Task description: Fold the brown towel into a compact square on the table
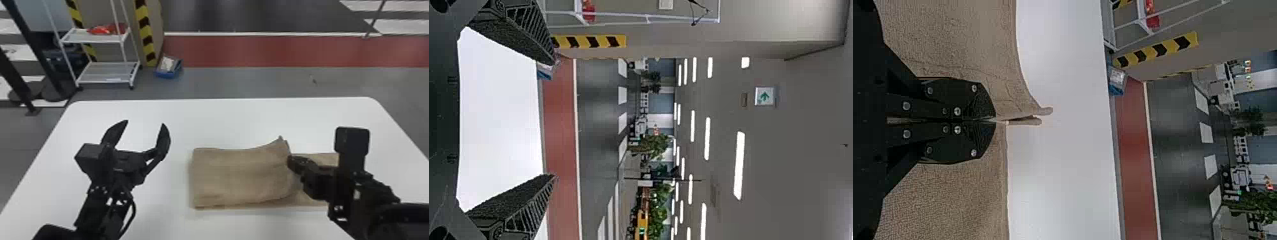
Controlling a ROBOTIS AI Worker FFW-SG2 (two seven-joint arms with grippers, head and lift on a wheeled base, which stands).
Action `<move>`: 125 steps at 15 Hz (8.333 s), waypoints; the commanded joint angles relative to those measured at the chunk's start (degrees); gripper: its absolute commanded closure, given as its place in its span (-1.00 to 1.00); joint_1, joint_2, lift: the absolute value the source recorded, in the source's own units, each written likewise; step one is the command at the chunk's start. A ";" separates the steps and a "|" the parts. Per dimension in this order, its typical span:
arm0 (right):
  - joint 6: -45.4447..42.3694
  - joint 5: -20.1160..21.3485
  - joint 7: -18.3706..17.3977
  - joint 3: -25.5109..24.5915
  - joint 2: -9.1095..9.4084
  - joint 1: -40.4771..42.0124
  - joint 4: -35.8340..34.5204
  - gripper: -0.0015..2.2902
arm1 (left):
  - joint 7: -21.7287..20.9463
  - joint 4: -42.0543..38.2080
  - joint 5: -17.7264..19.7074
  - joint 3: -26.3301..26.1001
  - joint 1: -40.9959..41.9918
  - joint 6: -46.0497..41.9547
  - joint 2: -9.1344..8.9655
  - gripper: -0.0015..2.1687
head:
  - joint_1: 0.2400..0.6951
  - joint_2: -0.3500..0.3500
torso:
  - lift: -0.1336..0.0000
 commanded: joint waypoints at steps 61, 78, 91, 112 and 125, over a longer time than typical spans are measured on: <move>8.51 -4.27 10.85 -29.88 -7.12 -9.51 17.52 -0.75 | -6.94 9.18 4.71 10.45 -2.88 1.13 -0.42 -0.92 | 1.00 -0.47 | -0.87; 3.76 -15.96 13.67 -36.39 -2.20 -6.70 3.90 0.54 | -6.76 9.27 4.71 10.80 -2.53 1.13 -0.42 -0.92 | 1.00 -0.38 | -0.87; 8.16 -9.10 12.79 -13.62 0.05 -2.22 -6.74 0.54 | -6.59 9.36 5.15 11.33 -1.91 1.13 -0.07 -0.92 | 1.00 0.18 | -0.87; 11.32 2.85 10.94 -6.68 0.05 -4.50 -1.64 0.79 | -6.94 10.85 5.32 11.77 -1.74 0.78 -0.07 -0.92 | 1.00 0.37 | -0.87; 7.98 4.70 11.03 7.47 0.05 -9.60 9.17 0.78 | -6.41 10.50 5.32 11.85 -1.56 -1.33 -0.51 -0.92 | 1.00 0.59 | -0.87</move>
